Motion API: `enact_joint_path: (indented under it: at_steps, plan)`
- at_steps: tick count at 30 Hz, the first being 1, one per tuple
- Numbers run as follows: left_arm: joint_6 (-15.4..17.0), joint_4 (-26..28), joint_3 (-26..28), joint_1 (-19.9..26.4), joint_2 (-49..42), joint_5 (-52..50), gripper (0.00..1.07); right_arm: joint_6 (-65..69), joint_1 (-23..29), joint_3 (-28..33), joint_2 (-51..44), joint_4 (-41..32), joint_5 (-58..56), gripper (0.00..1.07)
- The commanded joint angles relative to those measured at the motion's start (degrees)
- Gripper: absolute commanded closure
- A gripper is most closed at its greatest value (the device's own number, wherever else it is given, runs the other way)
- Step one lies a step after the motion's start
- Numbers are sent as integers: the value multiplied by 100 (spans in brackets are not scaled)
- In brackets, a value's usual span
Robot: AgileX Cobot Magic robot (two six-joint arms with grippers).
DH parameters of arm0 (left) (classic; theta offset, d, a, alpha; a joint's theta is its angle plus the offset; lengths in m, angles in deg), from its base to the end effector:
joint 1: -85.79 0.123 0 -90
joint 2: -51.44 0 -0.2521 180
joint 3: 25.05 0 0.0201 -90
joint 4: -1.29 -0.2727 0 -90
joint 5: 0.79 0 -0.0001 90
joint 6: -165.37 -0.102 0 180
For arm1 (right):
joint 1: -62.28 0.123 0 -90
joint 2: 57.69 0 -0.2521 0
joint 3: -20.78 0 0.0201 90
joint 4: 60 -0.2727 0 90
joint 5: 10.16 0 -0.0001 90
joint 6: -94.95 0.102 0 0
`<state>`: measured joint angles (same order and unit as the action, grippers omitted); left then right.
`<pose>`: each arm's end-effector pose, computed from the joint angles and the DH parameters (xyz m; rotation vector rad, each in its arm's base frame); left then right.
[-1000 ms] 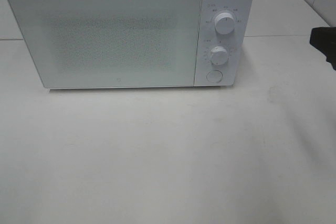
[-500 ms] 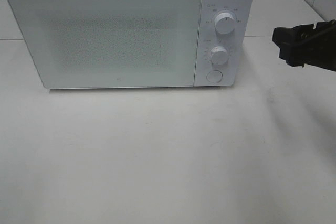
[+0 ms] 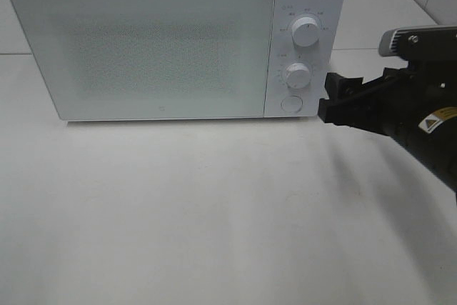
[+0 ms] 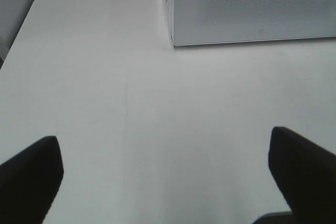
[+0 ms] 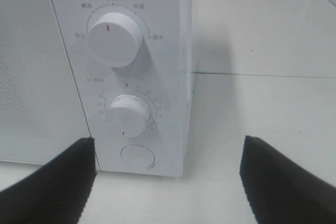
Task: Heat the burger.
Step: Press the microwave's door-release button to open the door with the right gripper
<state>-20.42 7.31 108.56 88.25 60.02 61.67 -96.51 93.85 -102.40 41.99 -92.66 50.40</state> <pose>0.0530 -0.0072 0.2869 0.0676 2.0441 -0.0359 0.2450 0.0943 0.1132 -0.0305 1.7299 0.0550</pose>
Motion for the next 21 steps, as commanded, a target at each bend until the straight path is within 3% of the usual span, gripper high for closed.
enact_joint_path:
  at_steps: [1,4,8,9,11,12,17,19,20,21]
  plan:
    - [23,40,-11,0,-29,-86,7,52,350,11,344,-218,458,33]
    - [23,40,-11,0,-29,-86,7,206,430,11,435,-218,510,33]
    - [23,40,-11,0,-29,-86,7,1856,590,11,756,-132,619,37]
    - [23,40,-11,0,-29,-86,7,2934,590,11,831,-132,619,41]
    - [23,40,-11,0,-29,-86,7,3386,590,11,848,-138,607,43]
    - [23,40,-11,0,-29,-86,7,4481,590,11,905,-138,619,48]
    - [23,40,-11,0,-29,-86,7,6348,590,11,1071,-138,607,60]
    - [23,40,-11,0,-29,-86,7,7701,590,11,1238,-109,590,72]
    - [23,40,-11,0,-29,-86,7,7701,590,11,1238,-109,590,72]
    - [23,40,-11,0,-29,-86,7,8365,590,11,1329,-115,602,81]
